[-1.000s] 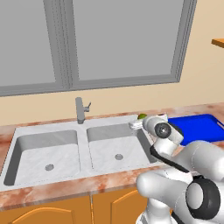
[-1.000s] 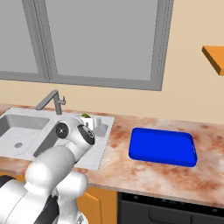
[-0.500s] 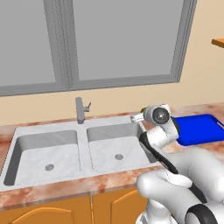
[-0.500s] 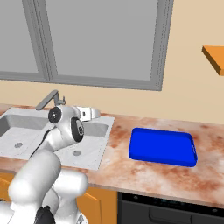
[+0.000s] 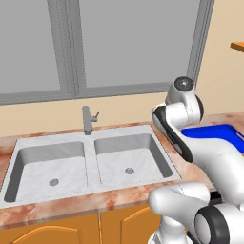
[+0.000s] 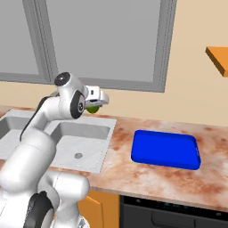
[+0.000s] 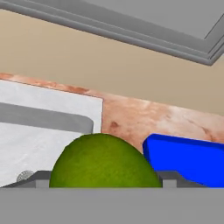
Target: Pick up all produce items and place them in the sink. Turn on the sink faucet to wash them. Then turn the sink off and put them in the tray.
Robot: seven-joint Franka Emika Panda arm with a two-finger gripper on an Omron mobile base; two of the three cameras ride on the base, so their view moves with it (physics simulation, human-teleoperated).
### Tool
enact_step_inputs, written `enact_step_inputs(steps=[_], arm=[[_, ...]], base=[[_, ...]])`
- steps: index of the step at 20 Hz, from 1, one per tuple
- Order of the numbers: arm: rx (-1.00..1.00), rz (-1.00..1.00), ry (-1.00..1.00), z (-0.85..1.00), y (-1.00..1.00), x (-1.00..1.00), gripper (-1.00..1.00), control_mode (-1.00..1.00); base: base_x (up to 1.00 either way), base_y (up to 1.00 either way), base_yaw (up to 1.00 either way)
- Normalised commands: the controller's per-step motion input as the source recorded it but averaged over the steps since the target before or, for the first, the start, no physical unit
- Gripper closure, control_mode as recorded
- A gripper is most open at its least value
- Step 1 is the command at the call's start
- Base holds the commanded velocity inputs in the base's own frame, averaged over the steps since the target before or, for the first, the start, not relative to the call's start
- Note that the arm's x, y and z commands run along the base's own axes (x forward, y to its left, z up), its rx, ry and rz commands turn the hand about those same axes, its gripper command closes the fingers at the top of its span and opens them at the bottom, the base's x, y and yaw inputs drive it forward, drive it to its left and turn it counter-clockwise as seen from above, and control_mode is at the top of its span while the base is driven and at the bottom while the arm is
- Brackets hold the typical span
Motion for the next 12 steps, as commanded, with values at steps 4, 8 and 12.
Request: enact_step_inputs(steps=[4, 8, 12], arm=[[-0.04, -0.03, 0.21, -0.11, -0.65, 0.00, 1.00, -1.00], [0.00, -0.04, 0.19, -0.28, -0.72, 0.00, 1.00, -1.00], [0.00, -0.07, 0.14, -0.40, -0.75, -0.02, 1.00, -1.00]], base=[[0.00, 0.00, 0.00], [0.00, 0.00, 0.00], [0.00, 0.00, 0.00]])
